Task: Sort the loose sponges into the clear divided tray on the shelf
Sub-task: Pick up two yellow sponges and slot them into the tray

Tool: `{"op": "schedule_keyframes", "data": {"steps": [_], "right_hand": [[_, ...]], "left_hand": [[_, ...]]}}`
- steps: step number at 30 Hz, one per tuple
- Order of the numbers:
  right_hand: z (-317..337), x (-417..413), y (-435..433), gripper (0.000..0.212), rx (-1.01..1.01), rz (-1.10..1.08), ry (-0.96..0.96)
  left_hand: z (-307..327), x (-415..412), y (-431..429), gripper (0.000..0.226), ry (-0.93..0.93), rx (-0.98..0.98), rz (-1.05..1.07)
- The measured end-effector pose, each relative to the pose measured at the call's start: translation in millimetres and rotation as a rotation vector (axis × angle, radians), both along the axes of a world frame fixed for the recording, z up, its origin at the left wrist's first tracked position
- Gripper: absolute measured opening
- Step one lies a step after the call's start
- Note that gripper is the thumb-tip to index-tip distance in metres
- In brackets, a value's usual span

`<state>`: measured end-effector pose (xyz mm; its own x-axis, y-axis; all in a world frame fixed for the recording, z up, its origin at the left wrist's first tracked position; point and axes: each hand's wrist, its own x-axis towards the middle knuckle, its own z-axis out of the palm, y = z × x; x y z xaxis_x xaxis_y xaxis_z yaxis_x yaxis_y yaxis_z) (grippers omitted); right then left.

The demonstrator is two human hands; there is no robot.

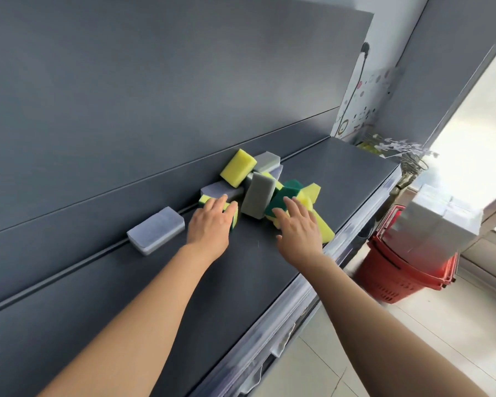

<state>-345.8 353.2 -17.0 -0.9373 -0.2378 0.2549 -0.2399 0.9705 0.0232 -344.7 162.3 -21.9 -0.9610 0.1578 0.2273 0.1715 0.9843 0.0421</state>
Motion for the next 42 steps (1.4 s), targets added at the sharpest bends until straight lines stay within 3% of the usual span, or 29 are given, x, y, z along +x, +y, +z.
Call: {"op": "schedule_keyframes", "data": {"steps": [5, 13, 16, 18, 21, 24, 29, 32, 35, 40, 42], "right_hand": [[-6.5, -30.6, 7.4, 0.061, 0.046, 0.039, -0.056], [-15.1, -53.9, 17.0, 0.04, 0.008, 0.145, 0.001], [-17.3, -59.2, 19.4, 0.048, 0.0, 0.168, -0.047], [-16.8, -61.7, 21.4, 0.052, -0.017, 0.196, -0.059], [-11.4, -65.9, 24.9, 0.043, -0.049, 0.248, -0.011], [-6.1, -65.2, 25.0, 0.035, -0.094, 0.288, 0.064], [4.4, -47.9, 13.3, 0.033, -0.451, 0.343, 0.165], [15.7, -32.3, 0.5, 0.039, -0.723, 0.44, 0.075], [20.4, -12.6, -13.9, 0.038, -0.833, 0.585, -0.025], [15.0, 18.8, -40.0, 0.027, -1.0, 0.672, -0.293], [11.0, 34.1, -51.2, 0.024, -1.028, 0.718, -0.386]], "left_hand": [[-10.4, -20.3, 3.4, 0.075, -0.06, -0.065, 0.056], [-6.9, -18.2, 4.6, 0.016, 0.036, -0.047, 0.189], [-4.1, -12.4, 7.5, 0.028, 0.119, 0.002, 0.238], [-1.9, -6.4, 11.8, 0.031, 0.127, 0.119, 0.27], [-1.3, 4.0, 21.8, 0.035, 0.072, 0.423, 0.369], [-2.9, 14.1, 28.9, 0.033, 0.084, 0.584, 0.449], [2.4, 36.4, 32.2, 0.035, 0.011, 0.997, 0.577], [4.7, 56.9, 34.3, 0.024, 0.015, 1.313, 0.631], [7.1, 80.5, 33.4, 0.028, 0.049, 1.527, 0.669], [15.4, 129.1, 29.7, 0.075, 0.1, 1.566, 0.779], [13.9, 148.5, 24.4, 0.073, 0.137, 1.597, 0.856]]}}
